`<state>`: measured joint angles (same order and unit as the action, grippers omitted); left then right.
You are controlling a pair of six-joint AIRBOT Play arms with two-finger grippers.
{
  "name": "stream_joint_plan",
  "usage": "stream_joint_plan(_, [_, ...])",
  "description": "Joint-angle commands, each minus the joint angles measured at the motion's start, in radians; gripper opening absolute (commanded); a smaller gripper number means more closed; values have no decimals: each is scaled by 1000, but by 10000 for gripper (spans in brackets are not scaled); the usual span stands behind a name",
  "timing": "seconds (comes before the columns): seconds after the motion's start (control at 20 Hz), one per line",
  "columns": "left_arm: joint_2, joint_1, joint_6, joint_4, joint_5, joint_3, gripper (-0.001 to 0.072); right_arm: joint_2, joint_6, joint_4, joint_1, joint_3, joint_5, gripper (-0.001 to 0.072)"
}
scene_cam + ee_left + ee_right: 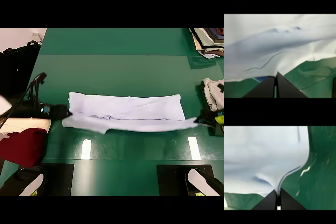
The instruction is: Fold the shirts.
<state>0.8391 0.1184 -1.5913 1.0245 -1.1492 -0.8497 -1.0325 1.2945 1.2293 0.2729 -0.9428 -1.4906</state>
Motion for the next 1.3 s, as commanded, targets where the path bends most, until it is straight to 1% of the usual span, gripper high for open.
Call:
stream_joint_plan(0.0, [205,-1,31,55,185,-112,28,-167,29,-34,-87,-151,118,18])
stream_joint_plan(0.1, [318,-1,28,74,278,-168,28,-285,42,-37,-116,-256,130,18])
stream_joint_plan(0.2, [402,-1,27,74,349,-216,28,-390,43,-94,-120,-348,127,24])
stream_joint_plan(0.25, [433,-1,26,74,360,-238,30,-434,41,-130,-119,-383,131,132])
stream_joint_plan(0.3, [451,-1,27,74,363,-253,34,-477,41,-148,-112,-421,129,313])
stream_joint_plan(0.35, [455,-1,26,74,364,-259,256,-515,40,-169,-106,-454,115,374])
stream_joint_plan(0.4, [454,-1,24,74,353,-266,467,-544,37,-176,-94,-478,90,375])
stream_joint_plan(0.45, [453,-1,25,74,320,-278,503,-571,17,-184,-74,-499,52,376])
stream_joint_plan(0.5, [451,-1,28,73,279,-290,503,-589,-2,-183,-53,-507,22,375])
stream_joint_plan(0.6, [450,-1,28,67,179,-307,501,-606,-51,-184,0,-485,-22,376])
stream_joint_plan(0.65, [451,-1,28,58,145,-306,500,-606,-64,-189,27,-459,-25,388])
stream_joint_plan(0.7, [451,-1,28,53,121,-306,431,-606,-76,-191,53,-425,-20,427])
stream_joint_plan(0.75, [451,-1,28,48,111,-306,172,-606,-85,-192,75,-384,-7,546])
stream_joint_plan(0.8, [451,-1,29,40,113,-306,35,-606,-98,-193,93,-343,8,561])
stream_joint_plan(1.05, [451,14,29,-37,165,-306,28,-609,-213,-344,97,-186,97,548])
stream_joint_plan(1.2, [471,98,27,-37,226,-306,28,-645,-216,-346,29,-178,100,545])
stream_joint_plan(1.25, [489,142,27,-37,256,-306,27,-658,-216,-345,7,-185,100,452])
